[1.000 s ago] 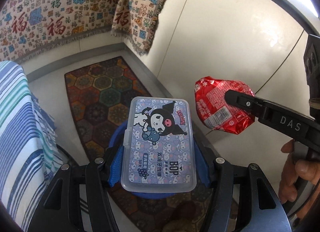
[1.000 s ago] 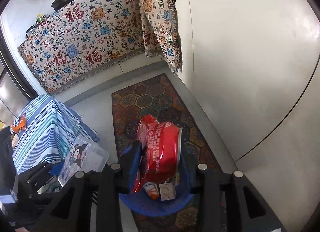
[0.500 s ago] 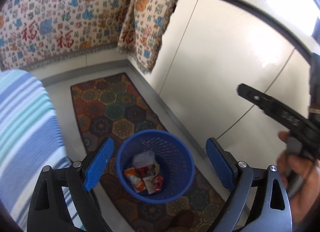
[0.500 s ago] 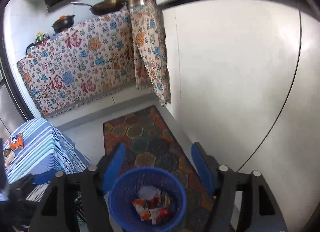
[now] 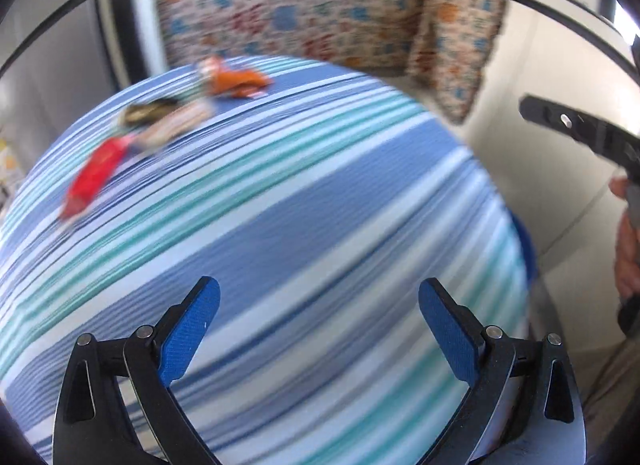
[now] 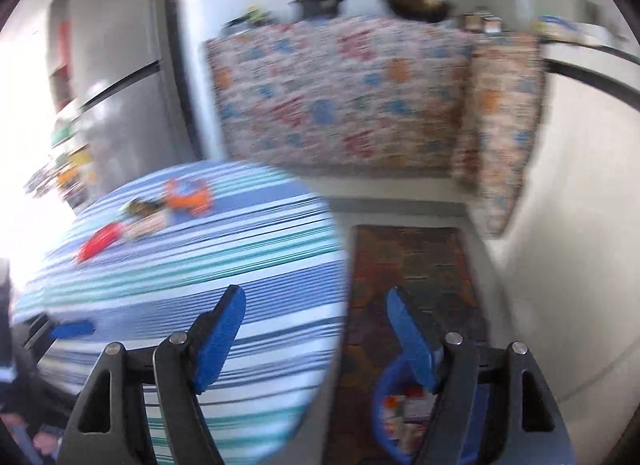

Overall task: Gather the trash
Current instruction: 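Return both tools over the table toward the red candy wrapper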

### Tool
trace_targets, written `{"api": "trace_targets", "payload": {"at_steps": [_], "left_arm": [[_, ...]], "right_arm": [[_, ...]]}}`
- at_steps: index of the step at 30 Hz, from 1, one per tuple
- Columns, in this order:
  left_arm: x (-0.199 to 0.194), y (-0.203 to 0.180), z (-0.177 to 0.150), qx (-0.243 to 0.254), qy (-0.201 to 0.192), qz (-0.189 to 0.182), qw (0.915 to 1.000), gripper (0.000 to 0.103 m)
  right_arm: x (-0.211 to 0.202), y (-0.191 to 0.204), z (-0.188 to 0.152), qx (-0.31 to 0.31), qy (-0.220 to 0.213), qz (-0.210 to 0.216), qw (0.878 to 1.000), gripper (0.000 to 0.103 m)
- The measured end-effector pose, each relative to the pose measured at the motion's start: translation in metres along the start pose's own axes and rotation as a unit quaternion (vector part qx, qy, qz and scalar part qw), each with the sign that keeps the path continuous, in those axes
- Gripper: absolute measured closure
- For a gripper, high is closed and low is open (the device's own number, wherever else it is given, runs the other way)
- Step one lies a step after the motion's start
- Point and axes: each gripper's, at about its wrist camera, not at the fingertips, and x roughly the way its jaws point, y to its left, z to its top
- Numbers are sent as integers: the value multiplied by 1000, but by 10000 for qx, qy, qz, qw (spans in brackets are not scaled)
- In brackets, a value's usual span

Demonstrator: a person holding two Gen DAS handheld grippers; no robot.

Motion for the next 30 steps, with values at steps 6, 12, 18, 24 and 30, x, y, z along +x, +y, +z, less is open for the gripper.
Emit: {"api": "trace_targets", "payload": {"at_steps": [6,12,18,24,30], "left_arm": [[12,76,-11,-534,213,523,9970,3],[16,119,-12,-538,195,692,9960,0],[27,147,0,-447,174,632,9968,0],[28,167,4,-430,153,564,9974,0],[28,166,4,-308,159,514,9981,0]], "right_arm": [[47,84,-16,-758,594,341,9948,28],[75,107,-24,-940,891,259,9912,28],[90,112,-26,-917,1019,264,9902,28],[122,122,2,-599,1199,191,9908,26],[175,150,59,403,1418,578,9874,28]]}}
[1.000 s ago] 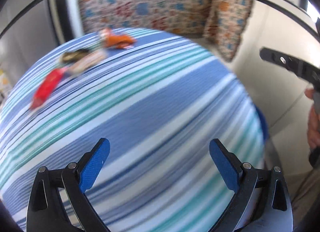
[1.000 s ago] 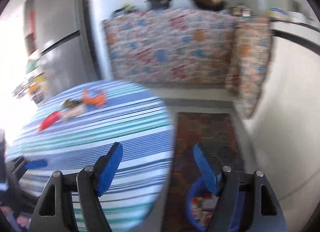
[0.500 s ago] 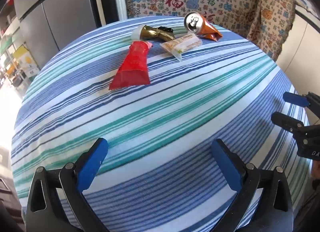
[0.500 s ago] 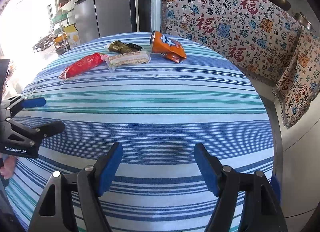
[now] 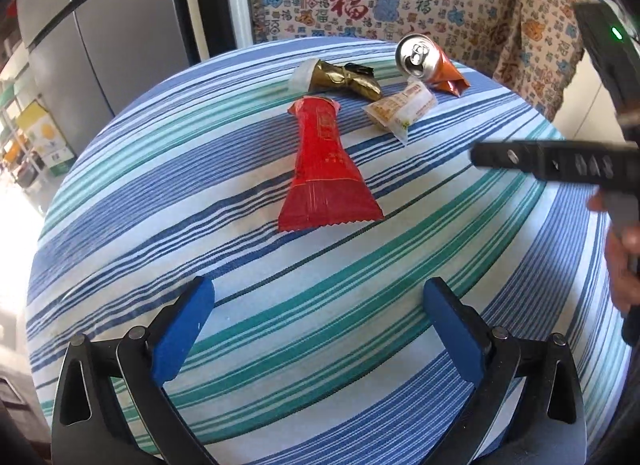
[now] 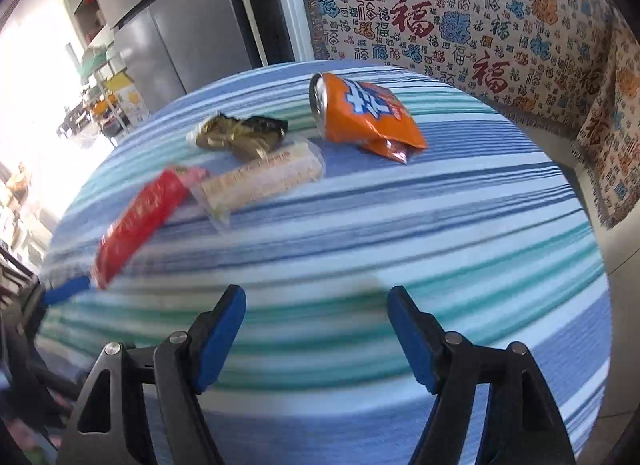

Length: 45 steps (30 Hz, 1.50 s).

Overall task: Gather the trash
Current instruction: 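Return both tools over the table toward the red candy wrapper, then grasp the red candy bar wrapper with the left tool while the right tool grasps the beige bread wrapper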

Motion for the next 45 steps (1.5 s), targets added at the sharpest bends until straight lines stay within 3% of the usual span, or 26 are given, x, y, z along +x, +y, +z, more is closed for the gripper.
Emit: {"api": "trace_targets", "payload": {"at_steps": [5,9,11,12,14,17,22,25,27,28,30,32,34,35,40,45], "left_arm": [[-2,6,-2,156,-1,-128,9998,0],[-3,6,-3,181,-3,-133,9997,0],[-3,7,-3,191,-2,-143,9997,0],[-2,6,-2,195,0,-145,9997,0],[-2,6,-2,193,2,-146,9997,0],[-2,6,-2,172,6,-129,9998,0],[-3,9,2,-117,-63,-168,9998,1],[1,15,15,-417,-210,-379,9982,1],[6,15,25,-532,-203,-256,9980,1],[10,17,30,-546,-222,-249,9980,1],[16,15,41,-498,-207,-205,9983,3],[21,10,49,-343,-184,-132,9992,14],[26,5,55,-159,-105,-152,9997,52],[27,4,55,-103,-47,-180,9998,65],[4,-4,29,-159,-59,-263,9995,65],[-29,-16,-22,-335,47,-310,9989,61]], "right_arm": [[34,11,37,1061,103,179,9941,26],[45,30,47,615,292,-339,9971,30],[41,36,42,153,415,-307,9986,60],[37,35,40,27,495,-257,9984,62],[24,33,32,-301,625,-325,9971,77],[1,27,13,-1095,779,-652,9888,83],[-37,1,-31,-1674,924,-883,9776,83],[-54,-11,-61,-1609,586,-887,9812,79],[-56,-16,-76,-1407,372,-749,9865,65],[-54,-18,-82,-1252,310,-638,9896,48],[-57,-20,-93,-1013,-77,-589,9931,43],[-59,-18,-99,-947,-268,-649,9930,40],[-61,-16,-106,-859,-417,-687,9931,40],[-63,-16,-108,-850,-426,-695,9930,40],[-70,-30,-115,-848,-386,-708,9931,40],[-83,-46,-123,-569,-199,-603,9964,40]]}}
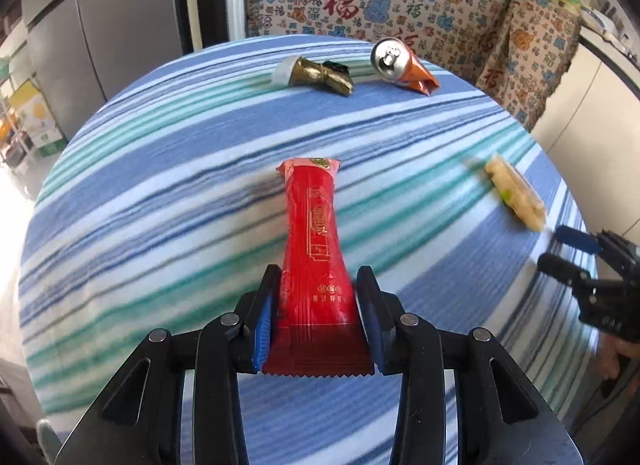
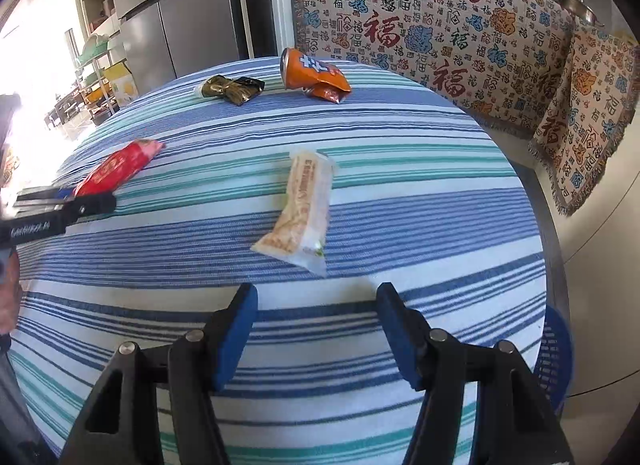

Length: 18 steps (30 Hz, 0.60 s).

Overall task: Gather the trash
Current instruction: 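Grasp the red candy bar wrapper with the left tool while the right tool grasps the beige bread wrapper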

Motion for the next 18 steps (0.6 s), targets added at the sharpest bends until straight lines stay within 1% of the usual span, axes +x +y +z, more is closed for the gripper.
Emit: {"api": "trace_targets", "payload": {"at_steps": [1,3,5,6,7,8,9,11,12,13,14,15,16,18], "left_arm": [[-3,-3,-5,18,-1,-4,10000,49],[-8,-6,-4,19,0,-106,9999,35],[-11,-5,6,8,-112,-175,9998,34],[-11,-5,12,27,-135,-146,9998,31],[-9,-5,17,80,-90,-149,9998,23],[-4,-6,21,150,53,-179,9997,19],[1,-7,24,210,192,-171,9994,19],[7,-7,26,303,280,-57,9991,21],[8,-7,27,327,302,-1,9990,24],[9,-7,28,344,325,24,9989,34],[10,-7,29,362,356,13,9987,41],[11,-7,28,392,384,11,9985,63],[12,-7,25,424,415,36,9982,83],[8,-5,21,400,355,33,9986,84]], "right_arm": [[-1,-3,2,107,86,98,9999,40],[-3,-5,11,251,137,250,9993,40],[-6,-1,26,209,95,231,9995,40],[-3,2,33,149,194,272,9993,40],[2,5,41,103,319,266,9991,40],[7,8,50,67,405,195,9990,40],[12,11,57,29,473,154,9988,40],[24,13,69,-16,685,70,9976,40],[27,12,71,1,777,37,9970,41],[32,10,74,17,864,-6,9963,50],[37,9,75,12,968,-21,9953,70],[37,8,73,33,999,3,9950,83],[33,7,71,57,946,18,9955,89],[18,6,65,54,744,31,9972,90]]}}
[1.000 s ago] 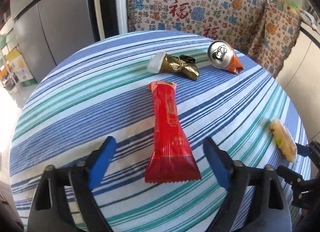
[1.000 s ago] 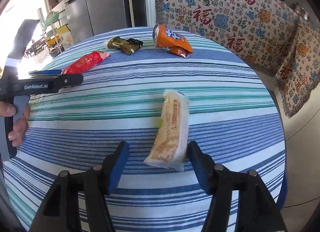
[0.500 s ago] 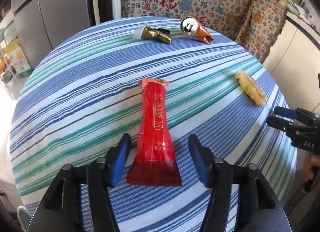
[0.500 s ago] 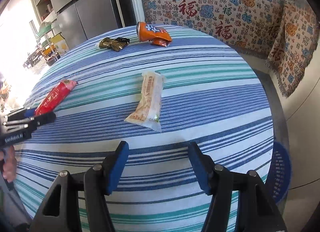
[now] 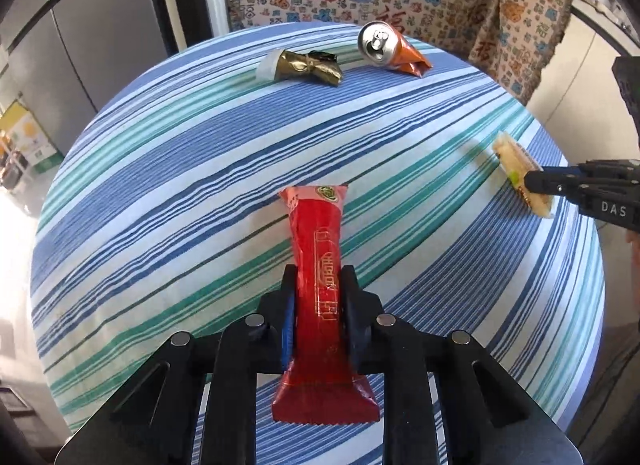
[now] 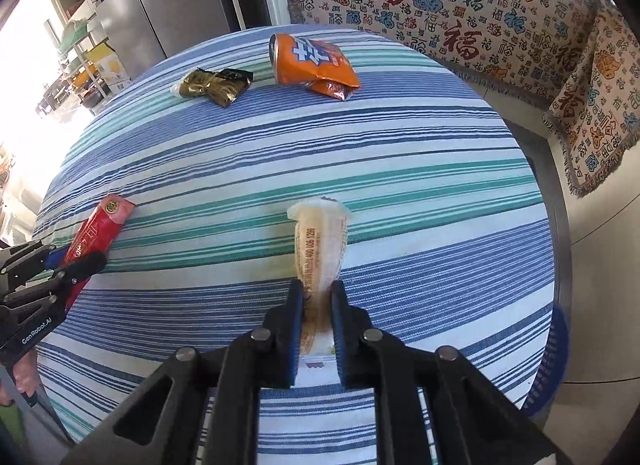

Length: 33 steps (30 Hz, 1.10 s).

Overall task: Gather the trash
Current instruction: 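Lift both wrappers and carry them over the blue wastebasket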

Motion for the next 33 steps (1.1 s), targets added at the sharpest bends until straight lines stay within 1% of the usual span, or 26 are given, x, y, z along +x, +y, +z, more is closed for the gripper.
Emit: {"api": "trace_targets", "payload": {"at_steps": [3,6,10,14,15,22,27,33], "left_arm": [[-11,1,-8,-186,-170,-143,9996,87],[-29,-8,-13,-270,-430,-325,9982,88],[-50,-30,-13,-225,-738,-504,9957,90],[-65,-52,-12,-185,-930,-654,9933,90],[-67,-58,-11,-152,-955,-688,9929,91],[-76,-108,-3,148,-1058,-775,9913,92],[-81,-136,3,269,-1133,-839,9896,92],[-82,-162,8,435,-1144,-917,9882,92]], "right_arm": [[-24,-3,-15,128,-308,203,9992,90],[-44,-4,-31,200,-513,362,9978,90],[-62,-9,-48,334,-651,471,9962,90],[-75,-14,-58,391,-742,518,9951,90],[-83,-17,-65,419,-795,525,9946,90],[-102,-34,-80,487,-951,384,9935,90],[-113,-47,-88,558,-1021,285,9928,90],[-118,-73,-97,752,-1058,173,9914,90]]}}
